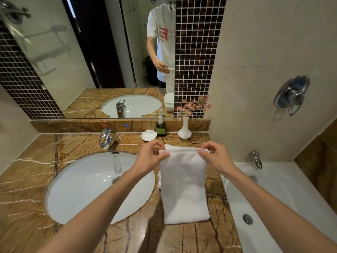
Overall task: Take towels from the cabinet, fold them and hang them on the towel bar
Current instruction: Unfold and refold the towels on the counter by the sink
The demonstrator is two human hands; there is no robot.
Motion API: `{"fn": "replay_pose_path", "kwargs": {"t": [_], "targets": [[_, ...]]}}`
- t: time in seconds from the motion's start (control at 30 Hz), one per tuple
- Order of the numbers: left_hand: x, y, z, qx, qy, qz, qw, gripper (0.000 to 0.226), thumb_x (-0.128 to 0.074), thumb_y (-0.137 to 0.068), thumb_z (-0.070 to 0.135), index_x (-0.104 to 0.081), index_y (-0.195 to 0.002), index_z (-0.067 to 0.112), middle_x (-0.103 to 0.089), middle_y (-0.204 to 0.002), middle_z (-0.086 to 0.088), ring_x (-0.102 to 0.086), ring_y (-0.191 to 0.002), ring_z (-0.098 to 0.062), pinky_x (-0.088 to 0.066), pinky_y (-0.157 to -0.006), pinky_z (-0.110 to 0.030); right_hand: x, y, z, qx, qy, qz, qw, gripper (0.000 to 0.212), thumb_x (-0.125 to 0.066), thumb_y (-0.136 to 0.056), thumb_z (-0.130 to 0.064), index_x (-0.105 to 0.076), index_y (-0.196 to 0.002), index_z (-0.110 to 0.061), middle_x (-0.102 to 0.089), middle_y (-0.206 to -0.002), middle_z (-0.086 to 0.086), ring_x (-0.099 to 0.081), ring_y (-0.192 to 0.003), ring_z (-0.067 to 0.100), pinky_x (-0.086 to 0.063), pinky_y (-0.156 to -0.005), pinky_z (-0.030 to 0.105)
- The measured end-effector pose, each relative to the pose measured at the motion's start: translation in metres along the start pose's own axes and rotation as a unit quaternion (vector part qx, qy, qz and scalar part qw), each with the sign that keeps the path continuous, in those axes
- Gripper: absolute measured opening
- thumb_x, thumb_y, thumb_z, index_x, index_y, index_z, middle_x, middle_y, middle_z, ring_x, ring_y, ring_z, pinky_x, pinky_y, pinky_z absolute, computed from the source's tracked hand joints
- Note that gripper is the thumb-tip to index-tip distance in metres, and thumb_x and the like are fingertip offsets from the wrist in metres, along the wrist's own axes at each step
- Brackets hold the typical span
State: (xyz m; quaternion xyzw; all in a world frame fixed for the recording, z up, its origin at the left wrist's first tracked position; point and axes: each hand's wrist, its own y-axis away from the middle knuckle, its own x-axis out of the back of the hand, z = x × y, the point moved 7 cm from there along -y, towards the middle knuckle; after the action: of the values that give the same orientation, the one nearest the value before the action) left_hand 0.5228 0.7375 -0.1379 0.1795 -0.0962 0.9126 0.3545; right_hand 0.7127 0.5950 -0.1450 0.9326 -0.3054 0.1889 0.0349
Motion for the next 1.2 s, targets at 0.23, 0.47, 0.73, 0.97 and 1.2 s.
{"fn": "replay_pose_path", "kwargs": {"t": [0.23,0.47,0.73,0.97,1.2], "targets": [[-0.005,-0.003,0.003,0.022,-0.063,-0.013,0.998,0.011,-0.082,-0.073,0.022,-0.071,-0.072,0.020,-0.071,-0.076,-0.012,-0.063,-0.068,-0.030,-0.055,-0.067,-0.047,0.007,-0.006,0.013,-0.059,-0.008,-0.003,0.998,0.012,-0.070,-0.084,-0.007,-0.065,-0.074,-0.010,-0.069,-0.093,0.004,-0.062,-0.084,0.013,-0.050,-0.073,0.024],[-0.011,-0.003,0.008,0.022,-0.089,-0.016,0.996,0.012,-0.082,-0.072,0.022,-0.071,-0.078,0.020,-0.072,-0.077,-0.002,-0.069,-0.075,-0.022,-0.058,-0.070,-0.039,0.013,-0.005,0.028,-0.097,0.016,0.021,0.995,0.012,-0.072,-0.084,-0.010,-0.065,-0.074,-0.012,-0.064,-0.079,0.004,-0.056,-0.072,0.014,-0.043,-0.062,0.023],[-0.006,-0.002,0.012,0.007,-0.072,0.021,0.997,0.030,-0.078,-0.077,0.019,-0.069,-0.106,0.017,-0.066,-0.078,0.000,-0.062,-0.071,-0.013,-0.054,-0.068,-0.025,0.015,-0.006,0.021,-0.091,0.015,0.047,0.995,0.008,-0.072,-0.083,-0.011,-0.065,-0.080,-0.013,-0.062,-0.079,0.001,-0.055,-0.073,0.013,-0.046,-0.064,0.022],[0.017,0.003,0.010,0.027,-0.032,0.062,0.997,0.016,-0.074,-0.080,0.017,-0.076,-0.096,0.013,-0.072,-0.083,-0.006,-0.066,-0.081,-0.028,-0.059,-0.066,-0.037,0.002,-0.022,-0.013,-0.049,0.008,0.050,0.998,0.023,-0.070,-0.085,-0.010,-0.070,-0.108,-0.009,-0.065,-0.100,0.000,-0.060,-0.089,0.009,-0.045,-0.072,0.016],[0.082,0.047,0.008,0.043,0.029,0.168,0.984,0.009,-0.073,-0.080,0.007,-0.070,-0.079,0.015,-0.060,-0.065,0.004,-0.059,-0.060,-0.005,-0.055,-0.055,-0.024,-0.066,-0.045,-0.065,0.038,0.035,-0.012,0.999,0.013,-0.067,-0.087,-0.008,-0.074,-0.097,-0.008,-0.066,-0.088,-0.003,-0.058,-0.082,0.006,-0.051,-0.078,0.027]]}}
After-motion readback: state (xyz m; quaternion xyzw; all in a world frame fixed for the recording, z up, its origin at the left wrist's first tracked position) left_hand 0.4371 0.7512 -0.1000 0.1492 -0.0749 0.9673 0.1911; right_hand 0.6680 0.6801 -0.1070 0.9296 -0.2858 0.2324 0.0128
